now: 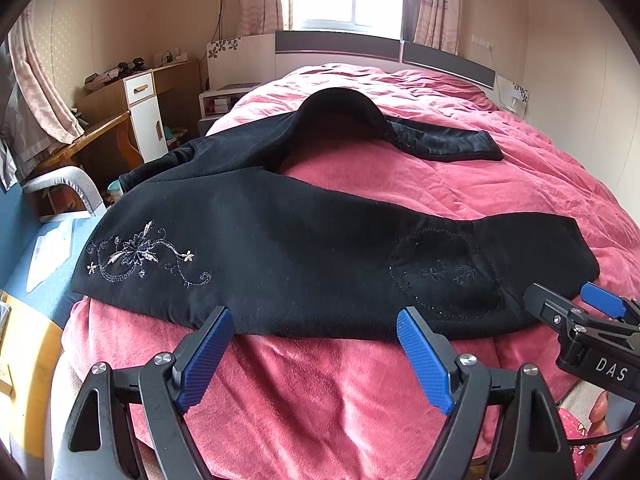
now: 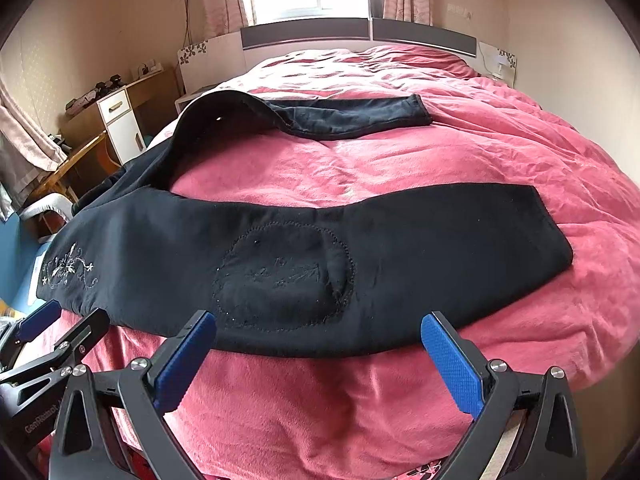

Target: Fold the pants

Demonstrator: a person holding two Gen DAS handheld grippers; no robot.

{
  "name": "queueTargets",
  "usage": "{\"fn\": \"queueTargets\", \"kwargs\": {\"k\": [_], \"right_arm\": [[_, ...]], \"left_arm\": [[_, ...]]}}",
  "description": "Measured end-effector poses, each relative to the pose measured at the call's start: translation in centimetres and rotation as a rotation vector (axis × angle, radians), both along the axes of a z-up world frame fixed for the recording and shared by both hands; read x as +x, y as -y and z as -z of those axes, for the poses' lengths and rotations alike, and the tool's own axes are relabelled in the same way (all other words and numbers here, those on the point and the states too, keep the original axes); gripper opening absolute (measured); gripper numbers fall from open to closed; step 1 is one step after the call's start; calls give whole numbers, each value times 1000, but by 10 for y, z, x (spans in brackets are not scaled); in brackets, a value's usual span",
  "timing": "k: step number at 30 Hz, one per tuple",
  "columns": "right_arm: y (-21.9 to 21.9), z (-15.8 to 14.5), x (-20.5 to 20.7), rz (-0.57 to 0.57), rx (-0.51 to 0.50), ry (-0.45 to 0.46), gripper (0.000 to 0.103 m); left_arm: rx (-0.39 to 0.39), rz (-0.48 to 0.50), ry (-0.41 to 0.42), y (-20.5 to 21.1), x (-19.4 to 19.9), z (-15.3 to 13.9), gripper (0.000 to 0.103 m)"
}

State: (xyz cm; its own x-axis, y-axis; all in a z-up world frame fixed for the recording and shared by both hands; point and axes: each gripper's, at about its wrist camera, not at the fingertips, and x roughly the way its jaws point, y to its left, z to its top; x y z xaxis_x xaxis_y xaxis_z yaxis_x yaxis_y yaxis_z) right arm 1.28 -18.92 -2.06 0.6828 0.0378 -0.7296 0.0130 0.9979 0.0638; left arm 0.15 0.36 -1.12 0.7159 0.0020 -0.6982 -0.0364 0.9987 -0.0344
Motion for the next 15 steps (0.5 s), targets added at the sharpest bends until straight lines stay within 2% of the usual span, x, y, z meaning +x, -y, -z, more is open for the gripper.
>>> {"fn": "queueTargets", "kwargs": {"k": [15], "right_arm": [[-2,2,0,-8,-2,-13,103]], "left_arm": [[-2,-11,-19,-4,2,5,86]]}}
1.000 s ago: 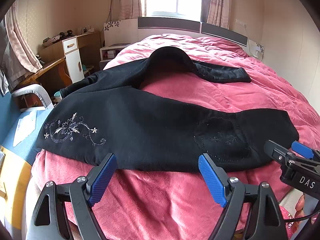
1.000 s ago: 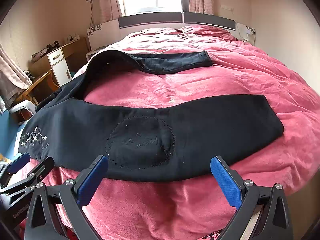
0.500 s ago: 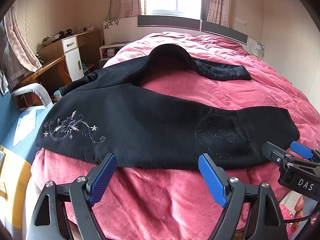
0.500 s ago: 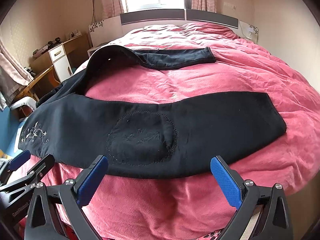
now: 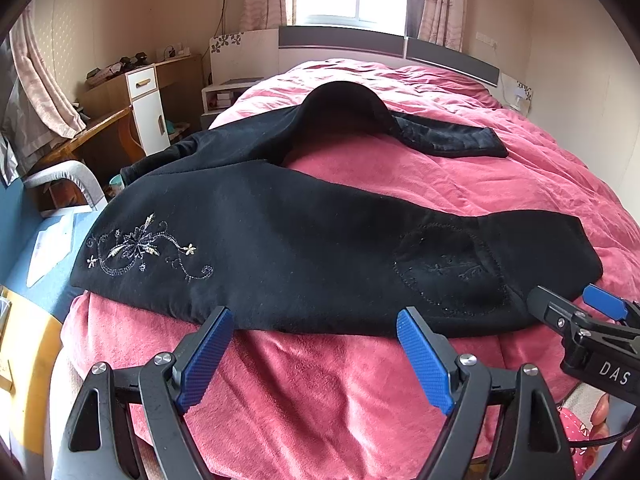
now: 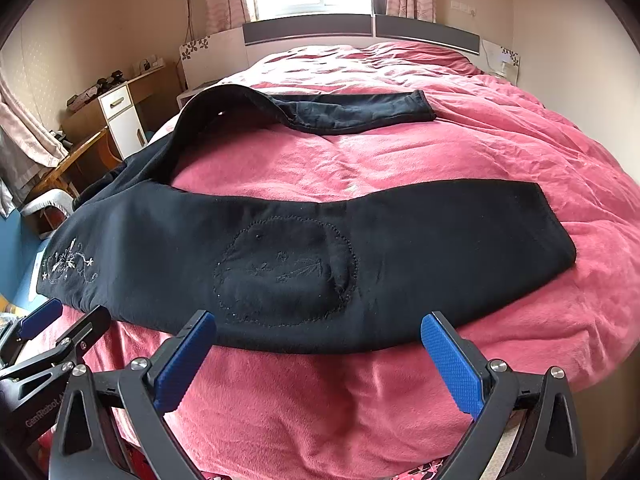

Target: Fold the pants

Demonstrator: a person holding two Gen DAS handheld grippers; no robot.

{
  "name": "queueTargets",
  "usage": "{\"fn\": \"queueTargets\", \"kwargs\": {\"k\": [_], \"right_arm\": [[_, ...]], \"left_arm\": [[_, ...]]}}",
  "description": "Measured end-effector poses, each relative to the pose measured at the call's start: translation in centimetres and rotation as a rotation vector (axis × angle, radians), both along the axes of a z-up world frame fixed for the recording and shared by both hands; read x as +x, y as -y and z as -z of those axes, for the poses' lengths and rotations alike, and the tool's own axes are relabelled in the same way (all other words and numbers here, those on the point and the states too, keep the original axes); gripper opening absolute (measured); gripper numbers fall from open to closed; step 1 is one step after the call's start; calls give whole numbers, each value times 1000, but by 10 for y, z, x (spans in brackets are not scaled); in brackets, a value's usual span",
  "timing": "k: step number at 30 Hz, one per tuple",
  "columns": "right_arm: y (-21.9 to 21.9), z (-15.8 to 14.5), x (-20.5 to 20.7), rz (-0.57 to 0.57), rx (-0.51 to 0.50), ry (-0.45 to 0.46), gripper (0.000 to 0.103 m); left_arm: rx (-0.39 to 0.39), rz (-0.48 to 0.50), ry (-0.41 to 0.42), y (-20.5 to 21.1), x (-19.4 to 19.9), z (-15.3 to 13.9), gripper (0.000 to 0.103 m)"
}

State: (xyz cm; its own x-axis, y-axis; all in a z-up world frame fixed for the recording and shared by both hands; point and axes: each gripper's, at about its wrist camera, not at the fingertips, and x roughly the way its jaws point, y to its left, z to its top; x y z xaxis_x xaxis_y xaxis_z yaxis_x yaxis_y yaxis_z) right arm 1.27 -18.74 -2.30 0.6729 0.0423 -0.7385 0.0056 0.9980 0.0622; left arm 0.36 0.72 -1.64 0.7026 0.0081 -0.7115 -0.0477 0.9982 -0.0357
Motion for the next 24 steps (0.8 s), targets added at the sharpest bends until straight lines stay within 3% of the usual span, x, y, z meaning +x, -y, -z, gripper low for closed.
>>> {"fn": "queueTargets", "kwargs": {"k": [15,24], "right_arm": [[-1,3,2,-3,-5,-12,103],[1,5,3,-1,-12,-14,103]], "left_arm": [[-11,-14,-19,-4,3,5,86],[-99,-28,-65,-18,7,14,86]]}}
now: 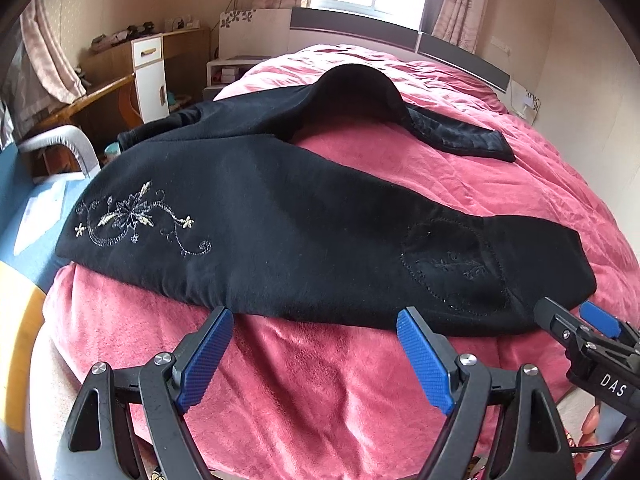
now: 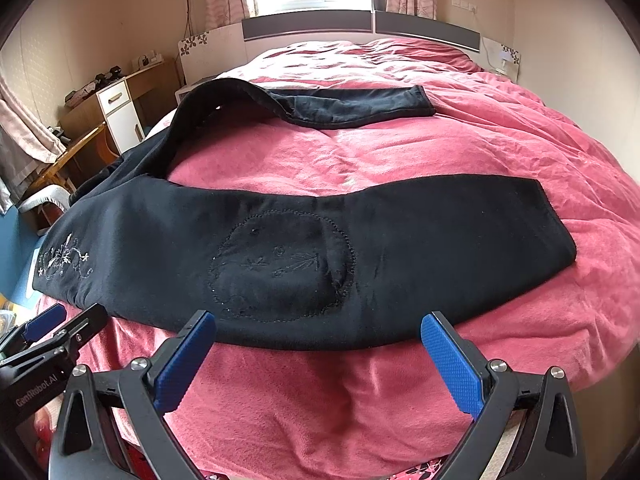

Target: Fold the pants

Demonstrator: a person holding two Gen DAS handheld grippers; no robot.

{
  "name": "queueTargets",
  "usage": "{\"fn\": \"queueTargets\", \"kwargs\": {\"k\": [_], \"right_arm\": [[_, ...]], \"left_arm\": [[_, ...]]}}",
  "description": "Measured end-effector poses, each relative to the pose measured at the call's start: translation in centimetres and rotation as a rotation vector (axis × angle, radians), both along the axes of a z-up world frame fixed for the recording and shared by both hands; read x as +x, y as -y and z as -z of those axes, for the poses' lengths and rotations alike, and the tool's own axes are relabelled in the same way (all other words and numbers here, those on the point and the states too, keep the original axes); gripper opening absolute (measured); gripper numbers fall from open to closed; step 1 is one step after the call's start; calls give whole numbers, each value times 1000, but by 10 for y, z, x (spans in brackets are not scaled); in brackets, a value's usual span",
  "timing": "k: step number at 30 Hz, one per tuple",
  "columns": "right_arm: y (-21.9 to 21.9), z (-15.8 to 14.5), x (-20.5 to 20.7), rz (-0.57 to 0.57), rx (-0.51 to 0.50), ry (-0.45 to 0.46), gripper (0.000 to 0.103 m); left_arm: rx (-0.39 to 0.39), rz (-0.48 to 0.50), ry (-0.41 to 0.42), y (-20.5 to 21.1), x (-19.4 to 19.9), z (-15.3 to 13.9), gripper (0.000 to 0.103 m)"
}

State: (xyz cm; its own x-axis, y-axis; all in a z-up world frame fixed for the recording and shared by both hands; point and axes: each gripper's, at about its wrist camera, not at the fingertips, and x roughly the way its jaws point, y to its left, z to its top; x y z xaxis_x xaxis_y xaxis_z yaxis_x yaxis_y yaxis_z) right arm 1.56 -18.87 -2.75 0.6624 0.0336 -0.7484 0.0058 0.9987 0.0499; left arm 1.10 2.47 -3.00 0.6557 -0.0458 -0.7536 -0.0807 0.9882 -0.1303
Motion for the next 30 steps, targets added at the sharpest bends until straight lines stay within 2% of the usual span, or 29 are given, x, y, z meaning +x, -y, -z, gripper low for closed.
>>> {"fn": "queueTargets", "kwargs": {"k": [3,8,14,19,22,26,30], "right_arm": [[3,0,0,4,-6,2,103],[14,2,5,29,-23,8,103],[40,9,17,64,-59,1,103],[71,15,26,112,-12,-12,103],[89,18,30,155,-22,-36,103],[115,23,35,224,-66,-64,103],[157,28,37,316,25,-85,103]], "left_arm": [[-2,14,-25,0,3,3,86],[-49,30,-52,-9,8,8,86],[-85,24,22,-26,9,4,86],[-185,-71,50,-56,13,6,86],[-210,-154,34,-74,17,12,85],[-138,-190,12,-89,21,17,84],[-152,-248,28,-113,22,21,84]]}}
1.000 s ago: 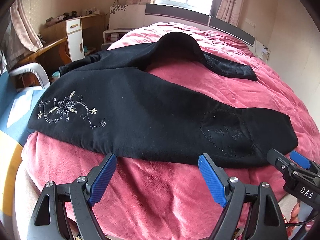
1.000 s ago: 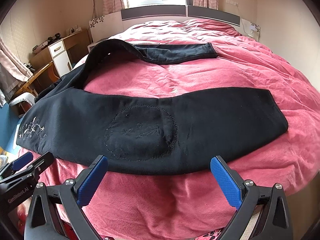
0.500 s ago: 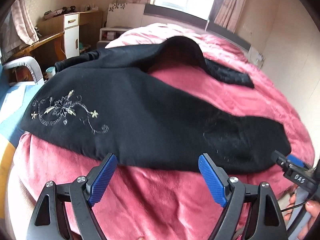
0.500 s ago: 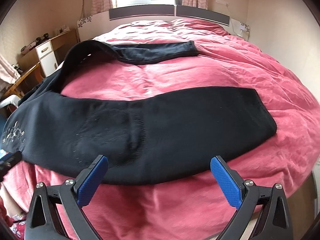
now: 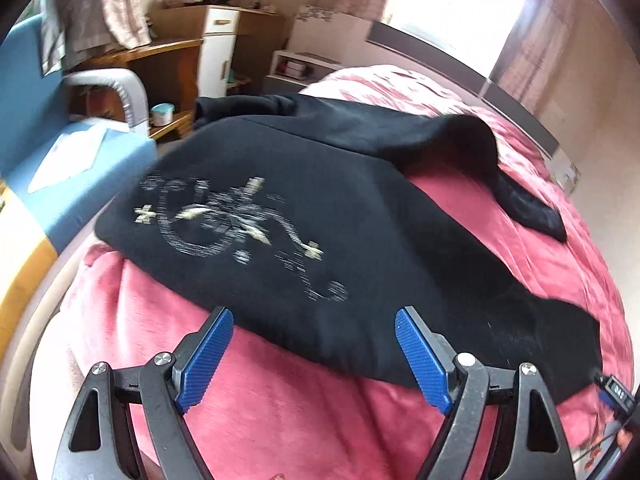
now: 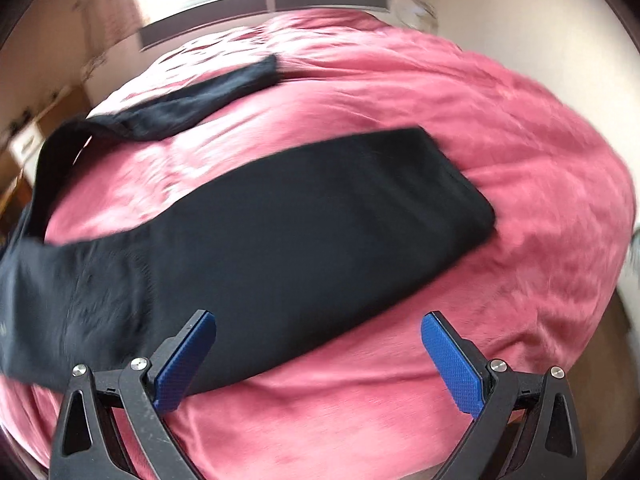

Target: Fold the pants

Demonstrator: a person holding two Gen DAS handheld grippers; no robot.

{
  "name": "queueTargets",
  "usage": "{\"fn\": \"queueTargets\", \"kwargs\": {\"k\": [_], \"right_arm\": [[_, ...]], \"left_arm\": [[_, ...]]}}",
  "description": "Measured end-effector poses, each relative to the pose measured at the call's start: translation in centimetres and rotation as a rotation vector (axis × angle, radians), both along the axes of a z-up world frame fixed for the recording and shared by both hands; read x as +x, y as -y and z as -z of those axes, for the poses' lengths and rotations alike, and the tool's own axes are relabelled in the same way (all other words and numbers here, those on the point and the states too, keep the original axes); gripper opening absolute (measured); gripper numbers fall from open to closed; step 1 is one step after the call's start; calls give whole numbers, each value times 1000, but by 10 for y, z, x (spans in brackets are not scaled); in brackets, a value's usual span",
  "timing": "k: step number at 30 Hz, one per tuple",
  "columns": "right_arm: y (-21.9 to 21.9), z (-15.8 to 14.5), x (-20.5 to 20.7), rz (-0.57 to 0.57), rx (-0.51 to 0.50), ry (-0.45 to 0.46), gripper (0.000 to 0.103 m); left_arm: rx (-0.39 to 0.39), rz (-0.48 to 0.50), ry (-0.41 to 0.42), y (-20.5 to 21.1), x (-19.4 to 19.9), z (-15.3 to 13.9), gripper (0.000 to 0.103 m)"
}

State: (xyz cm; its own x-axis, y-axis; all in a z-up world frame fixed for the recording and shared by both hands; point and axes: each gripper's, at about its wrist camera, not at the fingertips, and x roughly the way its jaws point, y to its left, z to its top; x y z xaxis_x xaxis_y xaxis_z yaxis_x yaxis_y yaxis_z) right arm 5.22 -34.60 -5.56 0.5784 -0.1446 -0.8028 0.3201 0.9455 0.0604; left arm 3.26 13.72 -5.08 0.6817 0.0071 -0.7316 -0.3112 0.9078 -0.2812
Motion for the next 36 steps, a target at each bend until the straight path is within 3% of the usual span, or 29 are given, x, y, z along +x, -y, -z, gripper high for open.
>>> {"fn": "queueTargets", "kwargs": {"k": [6,16,19,22,27,33,36], "right_arm": [[53,9,-2,101,102,41,103],[101,28,13,174,336,131,88],[112,33,15,203,383,150,79],[118,33,21,203,406,173,59],[116,30,31,167,395,191,13],[104,27,37,129,307,163,11],[107,35,36,157,352,156,11]], "left_arm": [[22,-108,2,-33,-2,6,84],[20,-192,-1,-71,-3,18,84],[17,-185,-2,-72,-4,21,84],[13,-173,0,-71,-3,23,84],[-39,-192,26,-79,-7,23,84],[-78,-238,43,-90,-7,25,84],[-87,-275,54,-99,-2,25,84]]}}
